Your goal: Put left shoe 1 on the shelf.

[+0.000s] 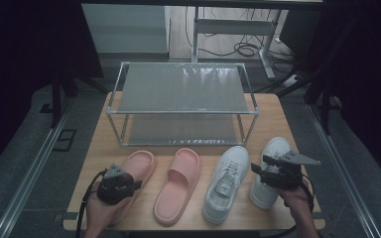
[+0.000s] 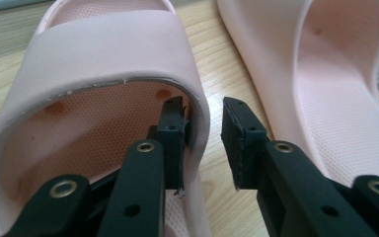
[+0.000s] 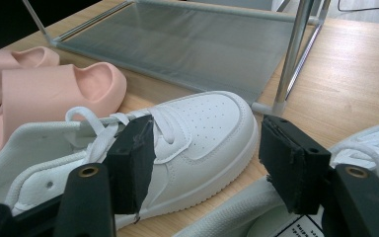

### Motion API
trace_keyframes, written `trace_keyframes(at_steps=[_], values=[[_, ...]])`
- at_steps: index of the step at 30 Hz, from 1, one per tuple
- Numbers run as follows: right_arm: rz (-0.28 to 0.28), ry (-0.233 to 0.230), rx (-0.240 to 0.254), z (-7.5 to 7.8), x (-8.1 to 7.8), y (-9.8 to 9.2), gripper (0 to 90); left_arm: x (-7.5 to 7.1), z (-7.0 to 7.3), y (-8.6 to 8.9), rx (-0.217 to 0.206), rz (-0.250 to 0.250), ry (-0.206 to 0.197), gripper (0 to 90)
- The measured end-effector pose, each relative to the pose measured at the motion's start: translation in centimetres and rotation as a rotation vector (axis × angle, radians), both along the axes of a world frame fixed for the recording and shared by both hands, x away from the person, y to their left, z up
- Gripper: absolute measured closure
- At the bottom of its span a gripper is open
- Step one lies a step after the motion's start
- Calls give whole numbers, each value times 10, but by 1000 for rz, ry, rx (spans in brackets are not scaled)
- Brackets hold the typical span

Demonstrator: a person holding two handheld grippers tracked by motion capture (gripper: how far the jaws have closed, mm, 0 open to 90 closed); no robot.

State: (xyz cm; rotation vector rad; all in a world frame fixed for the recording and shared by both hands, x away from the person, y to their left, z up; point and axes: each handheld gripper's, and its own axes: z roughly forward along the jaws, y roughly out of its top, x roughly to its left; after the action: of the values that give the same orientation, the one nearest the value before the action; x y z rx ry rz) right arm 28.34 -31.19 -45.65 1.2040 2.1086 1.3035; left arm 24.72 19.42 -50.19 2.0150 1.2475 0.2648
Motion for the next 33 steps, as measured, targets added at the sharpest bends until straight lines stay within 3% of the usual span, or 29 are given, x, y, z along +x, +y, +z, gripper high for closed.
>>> trace_keyframes(at_steps=[4, 15, 33], values=[[2, -1, 0, 0, 0, 1, 390, 1, -2, -3, 26, 17, -7, 771], [-1, -1, -1, 0, 0, 0, 390, -2, -1, -4, 28, 62, -38, 836], [-4, -7, -1, 1, -1, -1, 391, -5, 17, 2, -15, 73, -87, 845]])
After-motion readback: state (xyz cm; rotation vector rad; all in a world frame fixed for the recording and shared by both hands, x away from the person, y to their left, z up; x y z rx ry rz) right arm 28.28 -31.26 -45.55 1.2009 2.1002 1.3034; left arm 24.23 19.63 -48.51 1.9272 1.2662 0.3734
